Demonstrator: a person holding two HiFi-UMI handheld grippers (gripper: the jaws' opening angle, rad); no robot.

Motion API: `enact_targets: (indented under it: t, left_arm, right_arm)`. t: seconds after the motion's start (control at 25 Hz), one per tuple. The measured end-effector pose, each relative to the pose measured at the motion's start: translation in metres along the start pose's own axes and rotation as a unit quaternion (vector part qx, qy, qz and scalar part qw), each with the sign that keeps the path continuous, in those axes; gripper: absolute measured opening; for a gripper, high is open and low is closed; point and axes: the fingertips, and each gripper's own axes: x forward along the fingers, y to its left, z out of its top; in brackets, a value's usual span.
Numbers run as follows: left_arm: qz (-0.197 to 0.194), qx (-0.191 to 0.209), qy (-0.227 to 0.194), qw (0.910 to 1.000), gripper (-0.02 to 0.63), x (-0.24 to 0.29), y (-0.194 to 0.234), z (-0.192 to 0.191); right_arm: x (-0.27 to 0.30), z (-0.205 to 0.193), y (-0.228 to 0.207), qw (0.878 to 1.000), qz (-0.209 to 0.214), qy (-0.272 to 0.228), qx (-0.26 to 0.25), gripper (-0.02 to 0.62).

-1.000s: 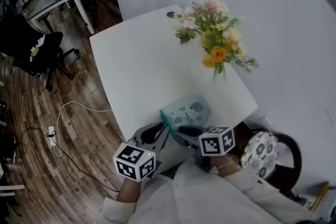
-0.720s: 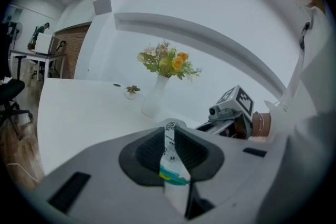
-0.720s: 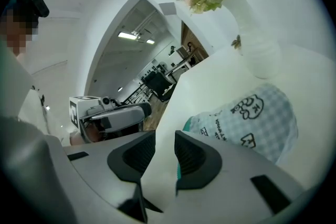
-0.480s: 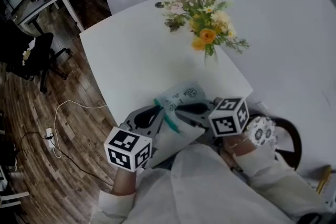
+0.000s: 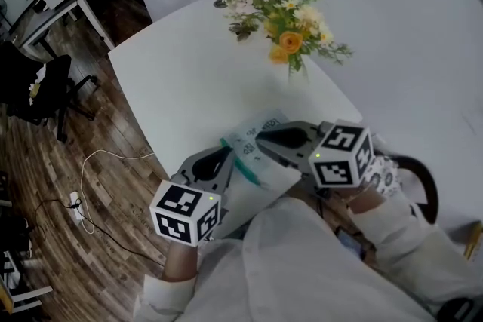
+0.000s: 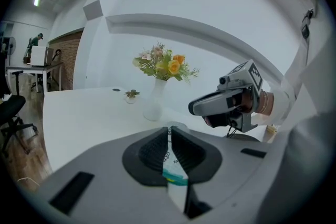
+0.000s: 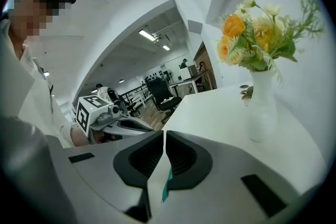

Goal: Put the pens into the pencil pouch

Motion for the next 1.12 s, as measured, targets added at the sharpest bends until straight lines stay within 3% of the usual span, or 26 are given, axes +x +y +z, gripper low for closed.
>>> enact_targets:
  t: [0.76,1.12]
  left_arm:
    - [0.016,-0.034,0.011,0.9992,0.019,0.009,0.014,-0.009]
    - [0.022,-0.046,0.011,0.9986,0.019,0.004,0.021,-0.015]
  right_arm:
    - [0.019,-0.005,0.003,0.997,-0.001,0.062,-0.052,0.008]
    - [0.027,-0.018,-0.011,0.995,-0.014,0.089,-0.049,0.008]
